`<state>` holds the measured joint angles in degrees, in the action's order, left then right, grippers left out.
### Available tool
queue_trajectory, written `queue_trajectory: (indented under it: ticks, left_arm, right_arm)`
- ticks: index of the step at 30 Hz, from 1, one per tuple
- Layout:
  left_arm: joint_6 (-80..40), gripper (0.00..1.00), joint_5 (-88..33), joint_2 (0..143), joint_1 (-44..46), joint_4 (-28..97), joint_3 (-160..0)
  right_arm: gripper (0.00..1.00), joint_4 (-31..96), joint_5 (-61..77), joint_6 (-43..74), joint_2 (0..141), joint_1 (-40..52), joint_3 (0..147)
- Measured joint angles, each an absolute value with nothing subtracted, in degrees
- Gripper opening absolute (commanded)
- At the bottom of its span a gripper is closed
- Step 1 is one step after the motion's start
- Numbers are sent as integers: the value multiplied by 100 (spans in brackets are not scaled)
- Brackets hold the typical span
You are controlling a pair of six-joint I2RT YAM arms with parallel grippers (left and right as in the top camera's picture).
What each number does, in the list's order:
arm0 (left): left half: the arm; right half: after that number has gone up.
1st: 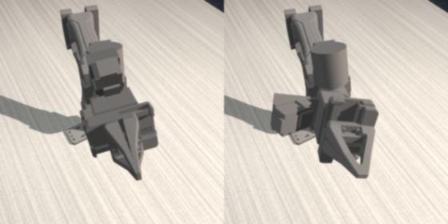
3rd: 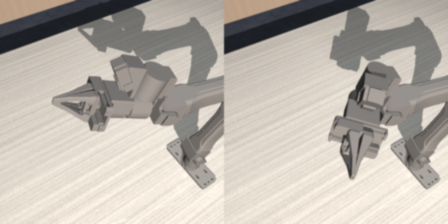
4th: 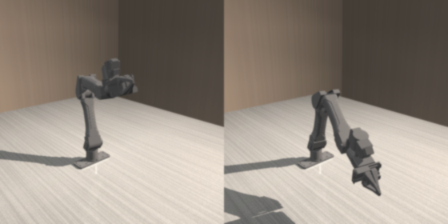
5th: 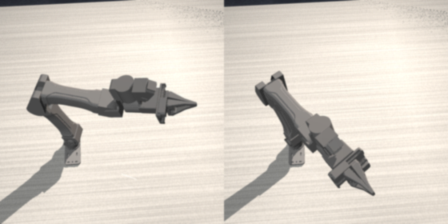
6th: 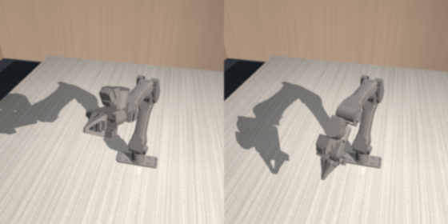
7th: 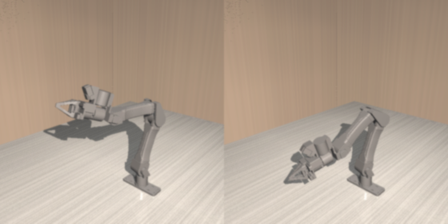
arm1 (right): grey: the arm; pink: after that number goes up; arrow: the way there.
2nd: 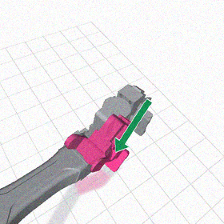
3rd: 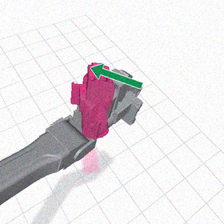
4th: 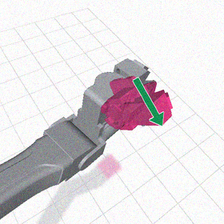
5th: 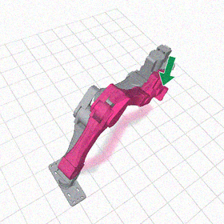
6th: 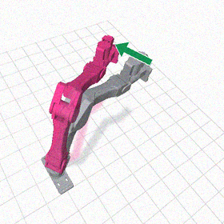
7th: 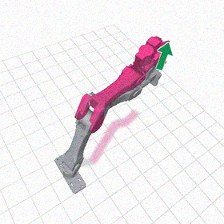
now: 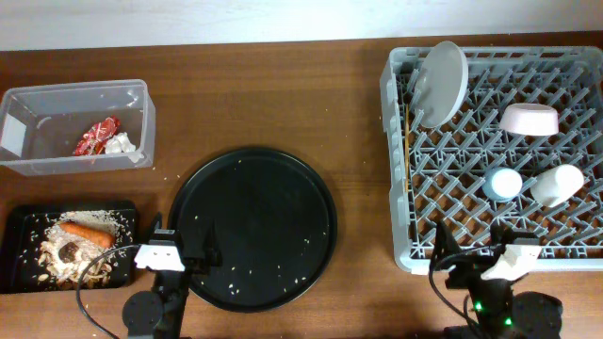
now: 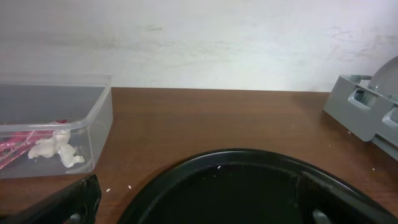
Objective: Sort waste into correct bins and load items into the dishwasher rack
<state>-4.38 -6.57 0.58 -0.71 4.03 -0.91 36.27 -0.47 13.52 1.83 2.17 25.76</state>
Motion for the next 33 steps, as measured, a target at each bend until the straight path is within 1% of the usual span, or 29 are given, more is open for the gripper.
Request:
queue_trajectory:
  ticks: [4,6,9,13,17,21,24,33]
  left_arm:
    - [-438,99,-657,58,-69,403,-91]
    - [-438,99,-657,58,-71,403,-91]
    - [-438,99,-657,58,-69,401,-91]
    - [-438,99,-657,58,-71,403,-91]
    - [-438,99,-657,58,-71,403,-91]
    - [-438,99,-657,58,-71,403,-91]
    - [-438,99,-657,58,-71,403,-91]
    - [-438,99,-657,58,-71,403,-91]
  right_arm:
    - [99,2757,19,1352,91,-56,1986]
    - [99,1933,38,1354,89,-145,1752]
    - [99,1151,54,1352,84,-305,1350]
    - [99,749,56,1354,84,-340,969]
    - [99,-482,97,1352,73,-340,244]
    - [99,-329,102,1352,67,-438,80]
    - [99,423,93,1352,67,-648,62]
    - [99,427,93,1354,69,-679,62]
